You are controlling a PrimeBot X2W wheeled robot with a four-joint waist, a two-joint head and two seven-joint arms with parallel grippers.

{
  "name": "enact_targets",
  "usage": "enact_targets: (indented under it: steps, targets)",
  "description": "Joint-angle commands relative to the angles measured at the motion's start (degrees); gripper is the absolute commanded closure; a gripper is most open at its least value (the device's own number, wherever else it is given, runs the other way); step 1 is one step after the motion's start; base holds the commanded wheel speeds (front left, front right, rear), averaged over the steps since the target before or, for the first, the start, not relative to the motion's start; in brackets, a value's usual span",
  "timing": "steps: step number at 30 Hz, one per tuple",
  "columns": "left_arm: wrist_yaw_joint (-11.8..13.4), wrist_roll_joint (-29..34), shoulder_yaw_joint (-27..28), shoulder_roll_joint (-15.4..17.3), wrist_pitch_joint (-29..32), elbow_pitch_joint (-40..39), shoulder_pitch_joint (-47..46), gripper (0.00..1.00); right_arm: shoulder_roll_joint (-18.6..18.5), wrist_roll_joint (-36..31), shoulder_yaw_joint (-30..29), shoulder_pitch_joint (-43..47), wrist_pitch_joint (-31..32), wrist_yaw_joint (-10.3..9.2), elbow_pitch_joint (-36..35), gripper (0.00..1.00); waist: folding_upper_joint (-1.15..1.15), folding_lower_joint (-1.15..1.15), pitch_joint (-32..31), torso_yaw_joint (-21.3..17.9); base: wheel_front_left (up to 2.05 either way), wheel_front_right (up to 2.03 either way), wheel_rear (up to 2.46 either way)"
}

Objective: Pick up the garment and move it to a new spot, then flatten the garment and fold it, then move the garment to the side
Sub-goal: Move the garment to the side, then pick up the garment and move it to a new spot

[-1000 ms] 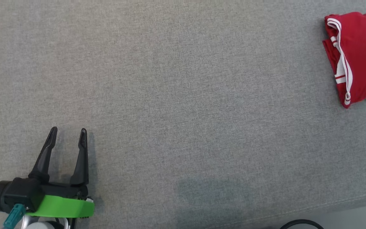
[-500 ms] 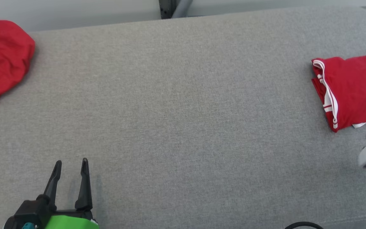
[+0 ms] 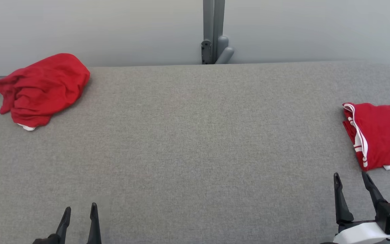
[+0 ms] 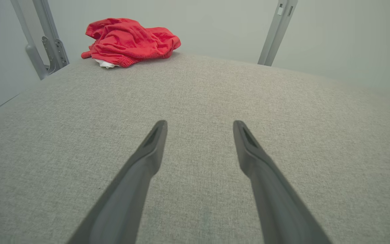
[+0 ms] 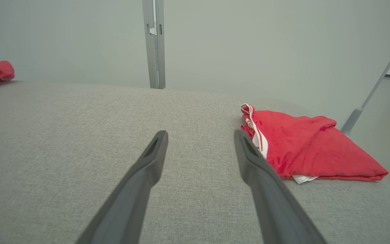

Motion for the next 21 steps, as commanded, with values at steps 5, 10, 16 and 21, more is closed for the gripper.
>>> enact_targets:
  steps: [5,10,16,21]
  targets:
    - [-0.2,0.3,-0.3,-0.1,0.0,0.4,1.1,0.00,0.0,2.2,1.1,0.7,-0.2,-0.11,0.6,0.00,0.00,0.01,-2.8,1.4,0.00,0.00,0.00]
    - [-0.2,0.2,-0.9,0.3,0.0,0.3,0.3,0.00,0.1,1.7,1.8,-0.2,-0.2,-0.11,1.2,0.00,0.00,0.01,-2.9,1.6,0.00,0.00,0.00]
    - [-0.2,-0.2,-1.2,0.6,0.0,0.2,0.2,0.00,0.0,1.4,2.4,-0.7,-0.2,-0.11,1.2,0.00,0.00,0.01,-2.9,2.3,0.00,0.00,0.00]
    - [-0.2,-0.1,-1.4,0.5,0.0,-0.3,-0.7,0.00,0.0,1.5,4.2,-0.2,-0.2,-0.11,0.5,0.00,0.00,0.01,-3.0,7.2,0.00,0.00,0.00]
